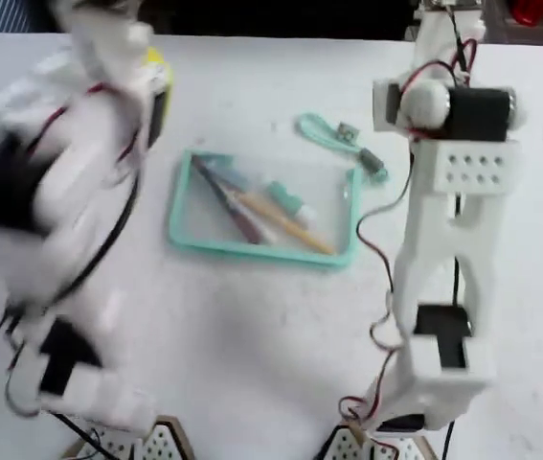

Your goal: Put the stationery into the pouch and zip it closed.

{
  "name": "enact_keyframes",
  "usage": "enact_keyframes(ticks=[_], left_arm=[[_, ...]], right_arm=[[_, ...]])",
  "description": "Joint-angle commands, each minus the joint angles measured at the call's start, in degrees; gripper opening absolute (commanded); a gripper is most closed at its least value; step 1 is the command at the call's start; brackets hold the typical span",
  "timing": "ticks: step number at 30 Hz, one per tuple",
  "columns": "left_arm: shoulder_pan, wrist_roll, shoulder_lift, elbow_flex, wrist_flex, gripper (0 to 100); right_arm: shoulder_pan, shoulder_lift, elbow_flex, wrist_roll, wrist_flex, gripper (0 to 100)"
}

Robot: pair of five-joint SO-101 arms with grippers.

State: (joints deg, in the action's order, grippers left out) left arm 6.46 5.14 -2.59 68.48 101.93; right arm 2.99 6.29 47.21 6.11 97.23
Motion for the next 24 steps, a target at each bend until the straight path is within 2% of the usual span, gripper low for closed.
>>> enact_keyframes(ticks=[1, 6, 12, 15, 19, 24], left_arm=[[-0.1, 0.6, 15.0, 2.4, 0.6, 2], [-0.3, 0.6, 25.6, -2.9, 0.6, 2], [-0.4, 0.7, 40.3, -28.0, 0.4, 2], [-0.4, 4.8, 49.6, -37.4, 0.4, 2], [-0.5, 11.2, 61.4, -44.8, -0.6, 2], [-0.5, 12.0, 72.9, -55.4, -1.0, 2]], right_arm=[[0.3, -12.4, -4.7, 0.8, 1.4, 2.1], [2.7, -26.4, -10.3, 0.8, 1.3, 2.1], [13.1, -41.6, -17.8, 0.8, 1.3, 2.1], [17.1, -48.7, -20.8, 0.8, 1.3, 2.1], [17.6, -57.2, -24.6, 0.8, 1.3, 2.1], [17.7, -67.4, -34.0, 0.4, 1.4, 2.1]])
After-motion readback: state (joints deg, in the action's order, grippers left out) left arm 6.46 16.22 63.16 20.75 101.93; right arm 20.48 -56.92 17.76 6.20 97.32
